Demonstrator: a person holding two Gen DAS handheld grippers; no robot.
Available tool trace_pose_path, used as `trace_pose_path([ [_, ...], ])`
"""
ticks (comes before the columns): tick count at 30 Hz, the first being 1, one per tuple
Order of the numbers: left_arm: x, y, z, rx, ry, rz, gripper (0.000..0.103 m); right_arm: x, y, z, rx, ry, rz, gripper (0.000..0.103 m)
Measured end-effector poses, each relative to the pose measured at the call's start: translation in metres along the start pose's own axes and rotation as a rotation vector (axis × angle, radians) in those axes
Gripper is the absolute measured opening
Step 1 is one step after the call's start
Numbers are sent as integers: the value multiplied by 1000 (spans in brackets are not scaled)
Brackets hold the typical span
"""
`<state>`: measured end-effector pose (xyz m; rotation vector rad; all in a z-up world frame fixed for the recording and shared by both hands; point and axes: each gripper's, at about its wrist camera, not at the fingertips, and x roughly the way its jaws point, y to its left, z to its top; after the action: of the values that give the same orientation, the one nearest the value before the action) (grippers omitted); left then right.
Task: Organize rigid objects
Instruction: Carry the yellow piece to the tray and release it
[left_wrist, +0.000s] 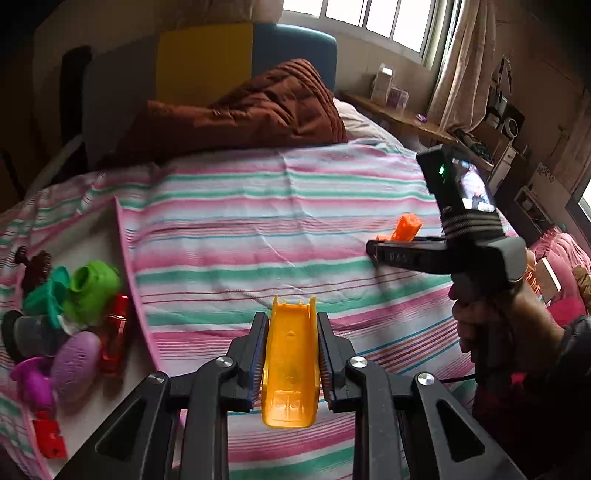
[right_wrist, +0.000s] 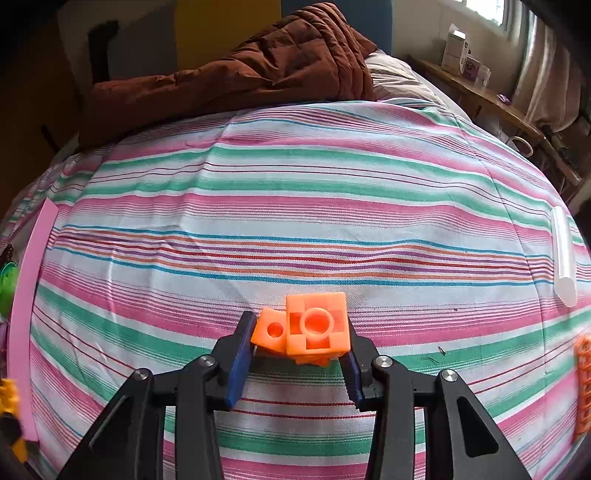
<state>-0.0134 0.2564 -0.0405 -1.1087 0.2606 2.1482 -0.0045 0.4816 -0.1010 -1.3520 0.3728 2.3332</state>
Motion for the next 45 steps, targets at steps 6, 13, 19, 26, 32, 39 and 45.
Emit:
trace_pose_path([
  [6, -22, 7, 0, -5, -39, 26, 25, 1, 4, -2, -36, -13, -26, 43],
  [13, -40, 22, -7, -24, -60, 63, 25, 1, 6, -3, -50, -27, -32, 43],
  [19, -52, 45, -17, -67, -62, 98, 25, 0, 8, -4, -73, -40, -44, 43],
  [26, -67, 92, -37, -173, -50, 133, 25, 0, 8, -5, -79, -43, -46, 43],
  [32, -89, 151, -63, -320, -56, 173, 25, 0, 10, -5, -83, -42, -50, 43],
  [39, -87, 173, -84, -347, -33, 170, 25, 0, 10, -5, -85, -43, -53, 43],
  [45, -63, 167, -77, -317, -1, 179, 25, 0, 10, -5, -86, -42, -54, 43],
])
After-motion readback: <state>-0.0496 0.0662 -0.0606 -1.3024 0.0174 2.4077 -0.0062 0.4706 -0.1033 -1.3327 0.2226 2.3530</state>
